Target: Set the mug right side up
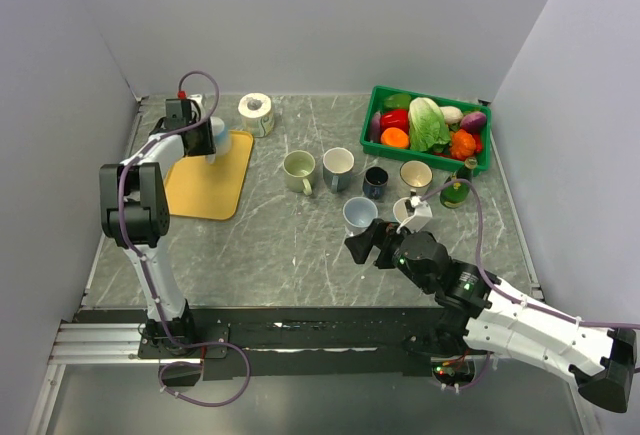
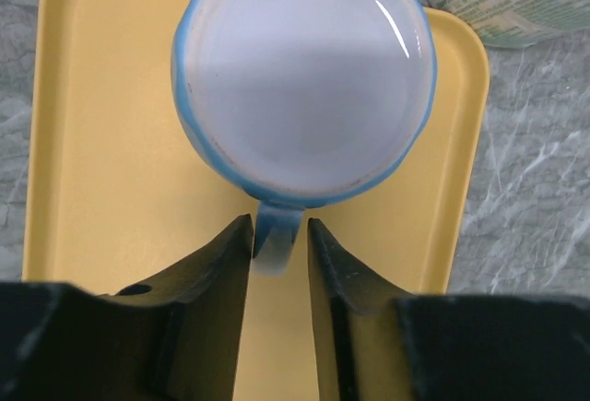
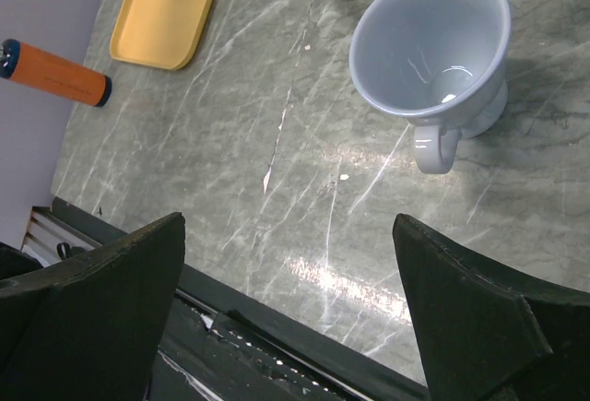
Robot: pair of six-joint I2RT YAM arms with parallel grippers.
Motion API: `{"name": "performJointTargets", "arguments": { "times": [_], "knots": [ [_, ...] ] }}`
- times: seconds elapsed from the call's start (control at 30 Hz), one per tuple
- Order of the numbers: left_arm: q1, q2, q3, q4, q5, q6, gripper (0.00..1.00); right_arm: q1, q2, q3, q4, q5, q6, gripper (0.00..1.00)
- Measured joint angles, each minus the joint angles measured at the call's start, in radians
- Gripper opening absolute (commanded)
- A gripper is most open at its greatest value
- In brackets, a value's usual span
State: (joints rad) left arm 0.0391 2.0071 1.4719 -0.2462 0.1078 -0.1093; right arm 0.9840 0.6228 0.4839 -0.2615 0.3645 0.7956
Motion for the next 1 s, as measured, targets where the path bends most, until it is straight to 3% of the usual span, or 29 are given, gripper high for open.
{"name": "performJointTargets", "arguments": {
  "times": [0.1,0.13,0.2,0.5,0.67,0.8,1.0],
  "knots": [
    [-0.008,0.000,0.000,-0.003,-0.013,-0.003,0.22,0.000,0.000,0.000,-0.001,0.000,0.000,0.99],
    [-0.011,0.000,0.000,-0.002,-0.016,-0.005,0.12,0.000,0.000,0.000,-0.001,0.000,0.000,0.99],
    [-0.018,0.000,0.000,-0.001,-0.027,-0.008,0.01,0.000,0.000,0.000,-0.001,0.000,0.001,0.99],
    [-0.035,0.027,0.116,-0.135,-0.077,-0.055,0.01,0.000,-0.018,-0.001,-0.003,-0.001,0.009,1.00],
    [-0.065,-0.003,0.100,-0.166,-0.103,-0.126,0.01,0.000,-0.043,0.000,-0.005,-0.012,0.009,1.00],
    [-0.103,-0.127,0.004,-0.178,-0.073,-0.229,0.01,0.000,-0.055,0.000,-0.006,-0.026,0.011,1.00],
    [-0.195,-0.446,-0.111,-0.140,0.013,-0.399,0.01,0.000,-0.055,0.008,-0.011,-0.058,0.018,1.00]
  ]
}}
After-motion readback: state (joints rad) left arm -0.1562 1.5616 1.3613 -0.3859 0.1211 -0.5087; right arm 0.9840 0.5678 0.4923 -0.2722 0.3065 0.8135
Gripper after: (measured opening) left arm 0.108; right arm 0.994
